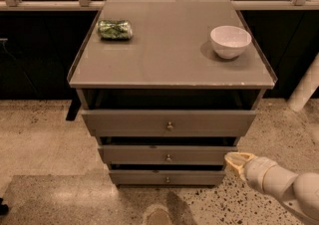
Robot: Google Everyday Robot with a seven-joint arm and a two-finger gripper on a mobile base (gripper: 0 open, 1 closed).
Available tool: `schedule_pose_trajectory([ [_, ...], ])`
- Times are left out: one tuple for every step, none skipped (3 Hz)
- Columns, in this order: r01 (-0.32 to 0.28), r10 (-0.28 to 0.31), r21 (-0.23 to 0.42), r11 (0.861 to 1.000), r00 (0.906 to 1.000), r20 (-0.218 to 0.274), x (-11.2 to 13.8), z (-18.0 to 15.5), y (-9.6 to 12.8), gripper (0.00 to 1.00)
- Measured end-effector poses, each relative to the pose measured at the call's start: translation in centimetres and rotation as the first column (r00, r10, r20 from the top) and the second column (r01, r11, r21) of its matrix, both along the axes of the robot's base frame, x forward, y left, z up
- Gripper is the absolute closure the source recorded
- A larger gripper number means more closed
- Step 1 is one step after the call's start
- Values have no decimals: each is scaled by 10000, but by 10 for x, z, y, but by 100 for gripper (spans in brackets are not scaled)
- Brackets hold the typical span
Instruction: Open middle drawer
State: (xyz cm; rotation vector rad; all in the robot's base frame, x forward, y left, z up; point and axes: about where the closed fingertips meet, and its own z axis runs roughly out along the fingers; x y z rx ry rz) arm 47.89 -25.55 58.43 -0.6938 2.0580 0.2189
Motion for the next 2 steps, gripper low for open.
schedule_pose_trajectory([
  [413,-455,619,9972,9966,680,32,-32,-9,100],
  [668,-763,1118,9915,9936,833,60,-62,-15,100],
])
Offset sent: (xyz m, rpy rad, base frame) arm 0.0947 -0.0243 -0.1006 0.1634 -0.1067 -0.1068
